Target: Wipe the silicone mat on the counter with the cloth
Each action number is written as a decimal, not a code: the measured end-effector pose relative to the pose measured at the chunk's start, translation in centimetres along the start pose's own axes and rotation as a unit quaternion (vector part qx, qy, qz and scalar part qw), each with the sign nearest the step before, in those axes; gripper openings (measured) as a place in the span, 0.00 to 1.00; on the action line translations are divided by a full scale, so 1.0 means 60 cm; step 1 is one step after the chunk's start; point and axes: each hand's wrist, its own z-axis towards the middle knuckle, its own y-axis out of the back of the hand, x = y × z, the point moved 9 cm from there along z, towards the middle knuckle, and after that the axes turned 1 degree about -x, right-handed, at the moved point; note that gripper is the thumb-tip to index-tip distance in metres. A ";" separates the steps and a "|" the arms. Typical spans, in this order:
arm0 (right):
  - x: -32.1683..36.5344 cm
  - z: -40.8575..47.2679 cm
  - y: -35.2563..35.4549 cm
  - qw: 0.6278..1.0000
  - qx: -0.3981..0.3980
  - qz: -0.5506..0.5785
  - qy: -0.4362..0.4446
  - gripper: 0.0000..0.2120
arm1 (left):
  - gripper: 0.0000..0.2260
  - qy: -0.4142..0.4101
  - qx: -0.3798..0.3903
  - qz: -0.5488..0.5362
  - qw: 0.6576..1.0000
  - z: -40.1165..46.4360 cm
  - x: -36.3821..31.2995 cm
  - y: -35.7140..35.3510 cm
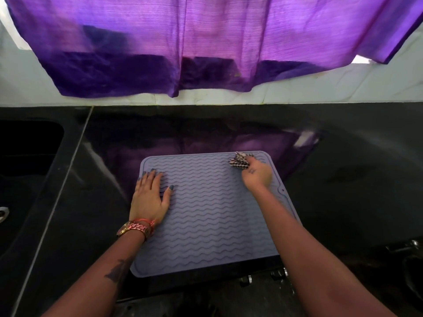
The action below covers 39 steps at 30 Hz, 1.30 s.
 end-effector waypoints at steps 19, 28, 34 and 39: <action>-0.042 0.057 0.023 0.998 -0.008 0.007 -0.067 0.22 | 0.36 0.002 -0.014 -0.037 0.999 -0.003 -0.003 0.011; 0.046 0.013 -0.020 0.999 0.049 -0.001 0.018 0.24 | 0.36 -0.003 -0.010 -0.024 1.000 -0.002 -0.004 0.010; 0.118 -0.024 -0.074 0.929 0.239 0.279 0.036 0.21 | 0.36 -0.012 -0.008 -0.013 1.000 -0.004 -0.005 0.005; 0.009 0.065 0.045 0.950 0.022 0.303 -0.075 0.19 | 0.34 -0.007 -0.013 -0.023 1.000 -0.003 -0.002 0.007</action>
